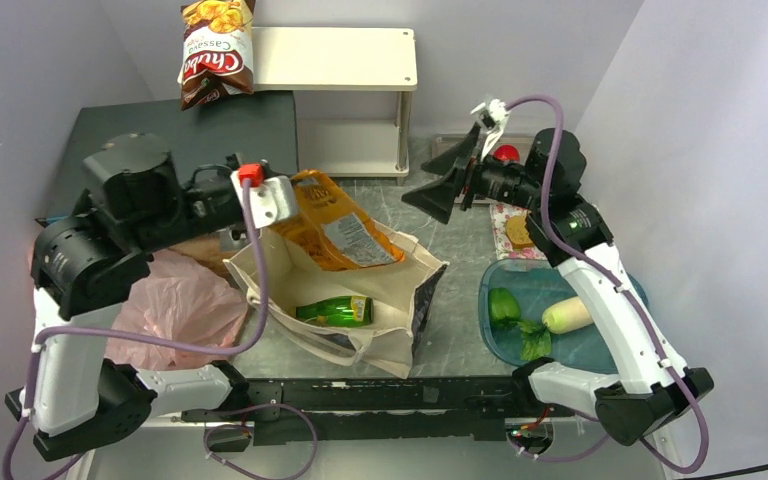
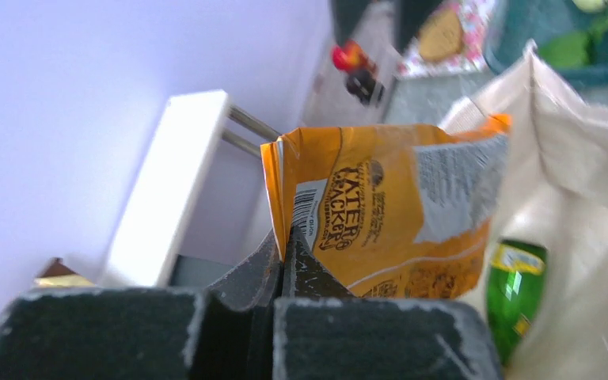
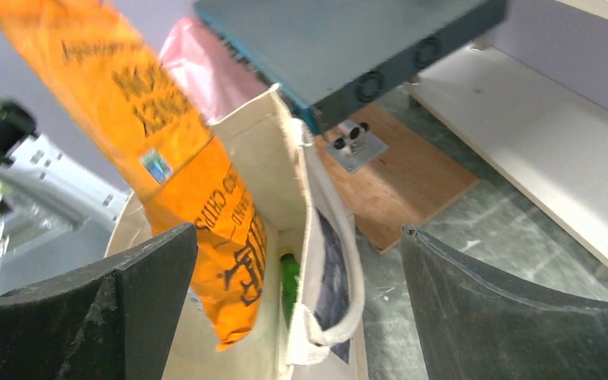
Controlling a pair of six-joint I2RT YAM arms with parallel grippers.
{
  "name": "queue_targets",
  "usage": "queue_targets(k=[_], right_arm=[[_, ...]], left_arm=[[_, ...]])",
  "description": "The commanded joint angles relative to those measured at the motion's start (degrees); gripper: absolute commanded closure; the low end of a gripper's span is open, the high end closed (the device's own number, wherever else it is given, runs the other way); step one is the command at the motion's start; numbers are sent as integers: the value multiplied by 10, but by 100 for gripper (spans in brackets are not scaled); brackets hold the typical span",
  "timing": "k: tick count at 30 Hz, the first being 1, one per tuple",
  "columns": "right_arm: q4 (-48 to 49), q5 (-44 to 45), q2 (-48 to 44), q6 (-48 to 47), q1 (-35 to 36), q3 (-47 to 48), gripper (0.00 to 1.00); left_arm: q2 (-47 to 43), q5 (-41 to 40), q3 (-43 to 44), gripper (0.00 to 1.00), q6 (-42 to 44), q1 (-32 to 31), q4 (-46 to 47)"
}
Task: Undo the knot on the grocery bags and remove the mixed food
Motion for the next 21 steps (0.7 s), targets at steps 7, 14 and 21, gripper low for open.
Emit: queue_targets(k=[7,14,21], right_arm=[[3,22,5,-227,190,34,0],[60,39,28,-124,203,64,0],[49,165,30,-124,234,44,0]], left_arm=[[37,21,69,100,14,-2,195],[48,10,63,100,7,-2,235],[59,-29,61,100,-5,-2,270]])
